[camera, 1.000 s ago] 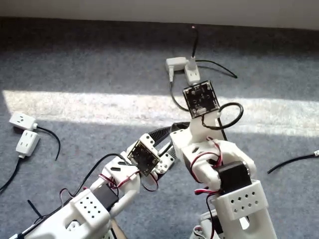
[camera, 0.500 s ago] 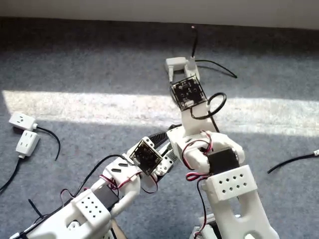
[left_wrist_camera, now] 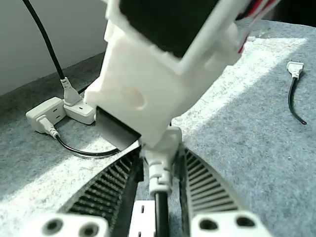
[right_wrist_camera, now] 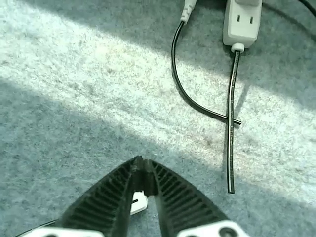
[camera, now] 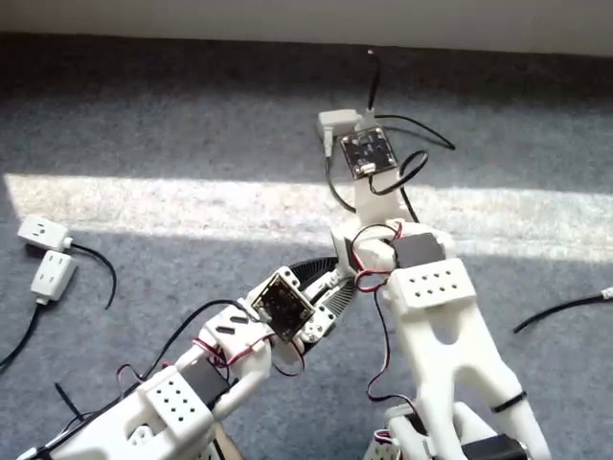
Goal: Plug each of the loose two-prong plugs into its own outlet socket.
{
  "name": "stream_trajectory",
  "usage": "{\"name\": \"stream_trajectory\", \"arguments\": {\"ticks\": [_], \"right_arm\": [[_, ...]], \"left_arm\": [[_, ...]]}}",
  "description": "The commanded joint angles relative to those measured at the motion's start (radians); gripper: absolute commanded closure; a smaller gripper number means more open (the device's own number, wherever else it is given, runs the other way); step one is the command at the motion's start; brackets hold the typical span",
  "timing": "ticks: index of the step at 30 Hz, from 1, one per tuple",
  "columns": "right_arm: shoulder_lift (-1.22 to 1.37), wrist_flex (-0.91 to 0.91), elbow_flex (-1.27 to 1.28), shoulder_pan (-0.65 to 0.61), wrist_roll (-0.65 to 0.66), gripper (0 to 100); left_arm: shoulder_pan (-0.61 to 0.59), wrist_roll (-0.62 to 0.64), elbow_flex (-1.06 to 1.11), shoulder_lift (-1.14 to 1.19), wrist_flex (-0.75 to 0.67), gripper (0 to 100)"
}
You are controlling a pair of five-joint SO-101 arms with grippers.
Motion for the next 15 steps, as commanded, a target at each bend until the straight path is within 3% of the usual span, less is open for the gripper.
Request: {"name": "stream_trajectory", "arguments": {"ticks": [1, 5, 15], "right_arm": [[-0.105, 0.004, 0.007, 0.038, 0.003, 99.1], [-0.266, 0.010, -0.018, 0.042, -0.075, 99.0], [-0.449, 0.223, -0.130, 0.041, -0.080, 99.0]], "left_arm": [[-0.027, 0.005, -0.036, -0.022, -0.029, 99], [-0.027, 0.003, -0.031, -0.018, -0.029, 99], [-0.027, 0.003, -0.028, -0.015, -0.028, 99]]}}
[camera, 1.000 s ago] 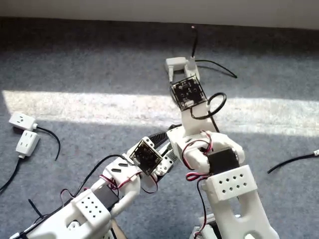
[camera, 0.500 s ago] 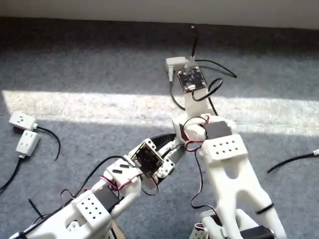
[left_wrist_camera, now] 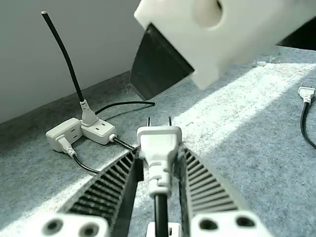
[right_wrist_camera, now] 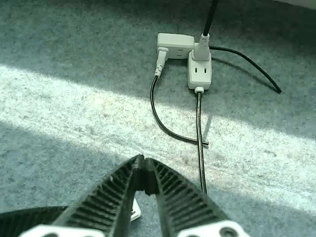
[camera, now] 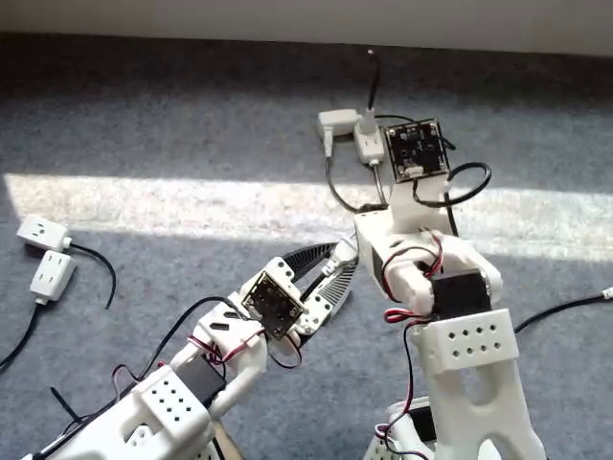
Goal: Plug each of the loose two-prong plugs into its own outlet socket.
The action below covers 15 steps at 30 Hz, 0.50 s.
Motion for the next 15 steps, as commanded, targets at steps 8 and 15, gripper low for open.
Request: {"name": "stream_trajectory", "arguments": {"ticks": [8, 15], "right_arm": [[-0.028, 0.114, 0.016, 0.005, -0.005, 99.0], [0.059, -0.116, 0.226, 0.005, -0.003, 99.0]], "left_arm": [[-0.008, 0.005, -0.013, -0.012, -0.021, 99], [-0.008, 0.005, -0.019, -0.013, -0.021, 99]]}}
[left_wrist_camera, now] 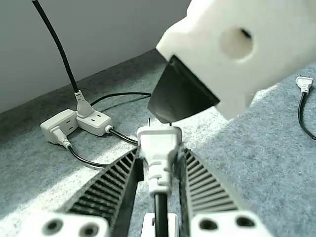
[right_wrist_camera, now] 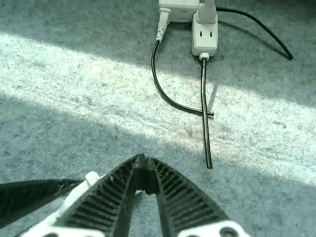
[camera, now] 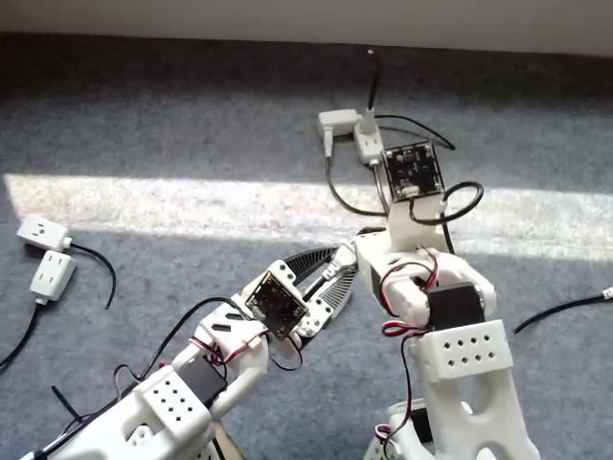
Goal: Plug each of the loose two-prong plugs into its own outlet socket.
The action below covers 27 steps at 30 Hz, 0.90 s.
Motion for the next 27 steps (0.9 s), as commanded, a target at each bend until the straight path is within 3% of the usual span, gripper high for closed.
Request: {"name": "stream_trajectory", "arguments": {"ticks": [1, 10, 20, 27], "right_arm": [[0.076, -0.099, 0.076, 0.001, 0.000, 99.0], [0.188, -0.111, 0.045, 0.002, -0.006, 99.0], [0.189, -0.216, 0.177, -0.016, -0.006, 99.0], [0.145, 0.007, -0.097, 0.018, -0.049, 98.8]], "left_arm": [[-0.013, 0.005, -0.022, -0.016, -0.023, 99], [-0.019, 0.005, -0.024, -0.016, -0.026, 99], [-0.022, 0.006, -0.024, -0.016, -0.029, 99], [-0.022, 0.006, -0.022, -0.016, -0.025, 99]]}}
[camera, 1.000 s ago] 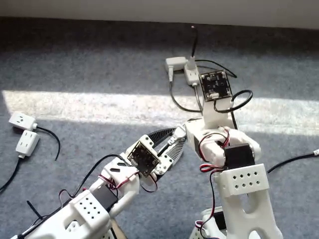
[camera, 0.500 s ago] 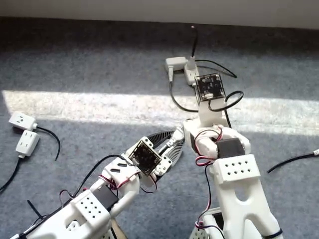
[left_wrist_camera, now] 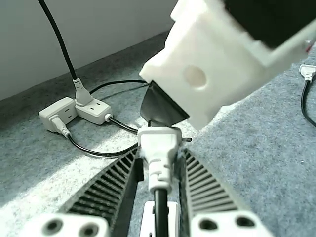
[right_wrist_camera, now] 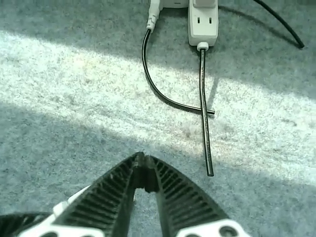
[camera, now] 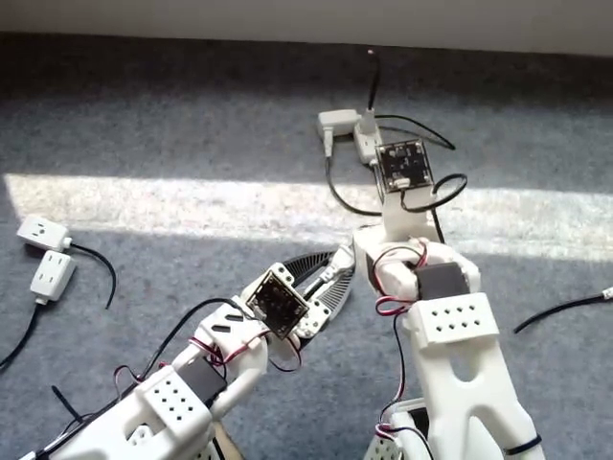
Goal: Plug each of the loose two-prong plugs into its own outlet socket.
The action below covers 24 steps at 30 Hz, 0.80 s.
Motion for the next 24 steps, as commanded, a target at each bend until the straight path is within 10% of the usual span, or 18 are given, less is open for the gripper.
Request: {"name": "stream_trajectory", "arguments": {"ticks": [1, 18, 24], "right_arm": [[-0.039, 0.176, -0.179, 0.018, -0.061, 98.8], [-0.263, 0.325, -0.222, 0.275, -0.081, 90.9], [-0.263, 0.019, 0.157, 0.375, -0.083, 90.9]], "left_arm": [[-0.024, 0.006, -0.036, -0.019, -0.028, 99], [-0.067, 0.002, -0.036, -0.019, 0.005, 99], [-0.240, 0.002, -0.315, -0.012, 0.543, 99]]}}
